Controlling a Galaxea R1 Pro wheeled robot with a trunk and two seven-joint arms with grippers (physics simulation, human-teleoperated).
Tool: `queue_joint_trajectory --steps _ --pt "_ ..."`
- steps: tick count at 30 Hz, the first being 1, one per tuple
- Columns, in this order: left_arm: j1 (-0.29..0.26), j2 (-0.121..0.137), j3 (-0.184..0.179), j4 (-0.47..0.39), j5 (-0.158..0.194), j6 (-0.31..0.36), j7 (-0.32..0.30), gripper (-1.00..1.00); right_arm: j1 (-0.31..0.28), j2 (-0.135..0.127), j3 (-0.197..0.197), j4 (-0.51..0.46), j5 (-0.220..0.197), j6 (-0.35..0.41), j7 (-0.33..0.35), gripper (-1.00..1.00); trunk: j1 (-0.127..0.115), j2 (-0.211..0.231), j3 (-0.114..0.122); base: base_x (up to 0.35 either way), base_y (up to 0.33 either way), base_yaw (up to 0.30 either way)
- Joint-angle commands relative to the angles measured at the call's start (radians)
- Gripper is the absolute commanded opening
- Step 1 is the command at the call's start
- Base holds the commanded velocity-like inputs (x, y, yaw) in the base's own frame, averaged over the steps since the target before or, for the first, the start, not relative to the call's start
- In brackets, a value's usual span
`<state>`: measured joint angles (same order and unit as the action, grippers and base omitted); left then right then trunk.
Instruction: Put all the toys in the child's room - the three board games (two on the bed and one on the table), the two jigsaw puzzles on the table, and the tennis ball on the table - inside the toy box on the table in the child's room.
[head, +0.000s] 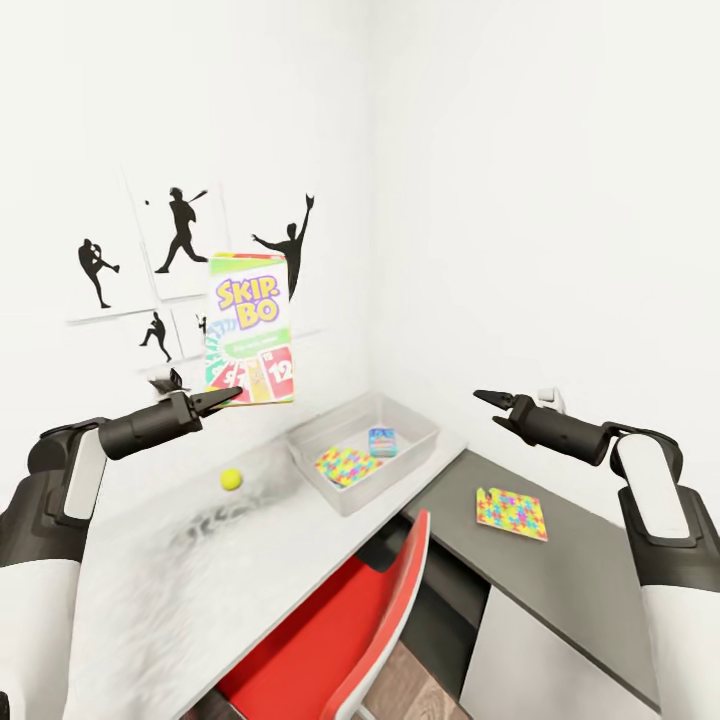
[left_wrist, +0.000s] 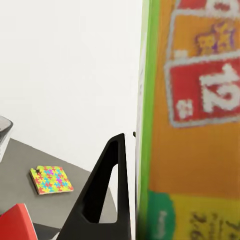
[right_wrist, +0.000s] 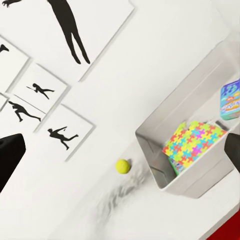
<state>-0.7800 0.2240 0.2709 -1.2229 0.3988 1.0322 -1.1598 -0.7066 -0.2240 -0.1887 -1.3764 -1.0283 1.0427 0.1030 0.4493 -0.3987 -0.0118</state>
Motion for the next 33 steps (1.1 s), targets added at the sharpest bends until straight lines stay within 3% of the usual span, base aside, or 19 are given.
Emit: queue_joint_trajectory --steps 1,15,23,33 --pt "-0.001 0.000 0.001 0.000 0.000 0.006 -0.003 -1.00 -0.001 0.001 -0.002 0.000 0.010 0.005 0.010 1.00 0.001 -0.001 -0.001 0.153 -0.129 0.006" --pt "-0.001 0.000 0.001 0.000 0.000 0.007 -0.003 -1.00 -0.001 0.003 -0.002 0.000 0.010 0.005 0.011 1.00 0.001 -0.001 -0.001 0.095 -0.073 0.002" --pt "-0.001 0.000 0.001 0.000 0.000 0.008 -0.003 -1.00 -0.002 0.002 -0.002 0.000 0.010 0.005 0.011 1.00 0.001 -0.001 -0.003 0.189 -0.183 0.170" --pt "-0.001 0.000 -0.001 0.000 0.000 0.008 -0.003 -1.00 -0.005 0.003 -0.002 0.003 0.008 0.005 0.012 1.00 0.001 -0.001 -0.012 0.022 -0.024 0.054"
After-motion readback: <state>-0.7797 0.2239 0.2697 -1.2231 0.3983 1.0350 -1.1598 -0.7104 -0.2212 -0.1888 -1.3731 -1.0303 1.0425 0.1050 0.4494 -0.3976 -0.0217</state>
